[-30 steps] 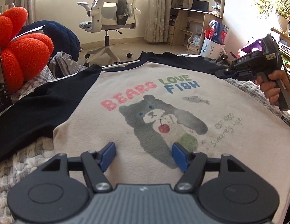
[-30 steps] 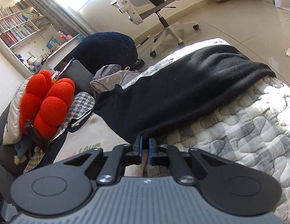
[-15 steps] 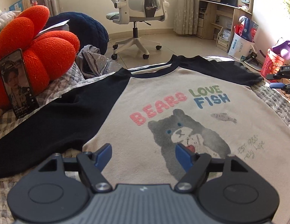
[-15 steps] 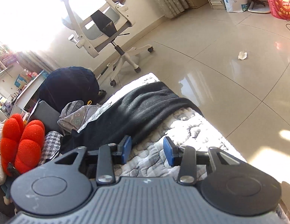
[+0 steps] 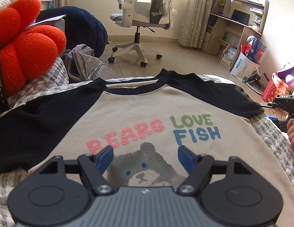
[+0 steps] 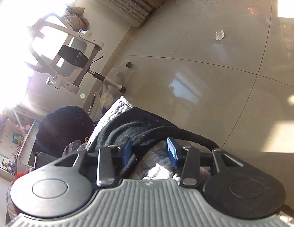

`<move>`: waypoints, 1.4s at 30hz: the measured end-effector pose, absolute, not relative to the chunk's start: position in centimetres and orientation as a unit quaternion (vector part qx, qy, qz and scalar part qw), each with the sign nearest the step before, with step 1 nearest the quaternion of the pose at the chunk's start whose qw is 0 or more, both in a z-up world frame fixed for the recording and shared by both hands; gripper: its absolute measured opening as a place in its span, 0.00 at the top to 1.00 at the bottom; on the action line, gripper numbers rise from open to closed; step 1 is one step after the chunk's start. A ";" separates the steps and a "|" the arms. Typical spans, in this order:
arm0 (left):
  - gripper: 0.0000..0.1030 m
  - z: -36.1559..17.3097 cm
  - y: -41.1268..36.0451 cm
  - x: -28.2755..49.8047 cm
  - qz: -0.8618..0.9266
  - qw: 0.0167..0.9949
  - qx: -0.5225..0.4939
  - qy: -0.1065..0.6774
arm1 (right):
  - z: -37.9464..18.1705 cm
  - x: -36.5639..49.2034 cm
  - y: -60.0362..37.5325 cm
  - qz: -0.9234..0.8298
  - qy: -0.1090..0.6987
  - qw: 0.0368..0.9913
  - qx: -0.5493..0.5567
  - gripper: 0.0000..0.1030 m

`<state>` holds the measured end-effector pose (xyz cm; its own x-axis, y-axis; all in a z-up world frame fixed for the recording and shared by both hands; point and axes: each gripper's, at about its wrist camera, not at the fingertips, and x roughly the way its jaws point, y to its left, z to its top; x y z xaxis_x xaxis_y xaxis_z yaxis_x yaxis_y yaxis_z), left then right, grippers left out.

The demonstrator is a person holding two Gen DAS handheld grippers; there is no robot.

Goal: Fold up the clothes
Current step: 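Grasp the black sleeve with the right gripper and lift it, then lay the black sleeve across the sweatshirt front with the right gripper and open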

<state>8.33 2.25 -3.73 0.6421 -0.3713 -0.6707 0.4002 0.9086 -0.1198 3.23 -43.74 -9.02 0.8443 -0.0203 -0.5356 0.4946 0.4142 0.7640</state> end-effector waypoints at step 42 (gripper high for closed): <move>0.32 -3.0 3.3 7.9 -0.157 0.920 -0.056 0.354 | 3.8 6.1 -25.2 -0.061 0.115 0.980 0.153 0.89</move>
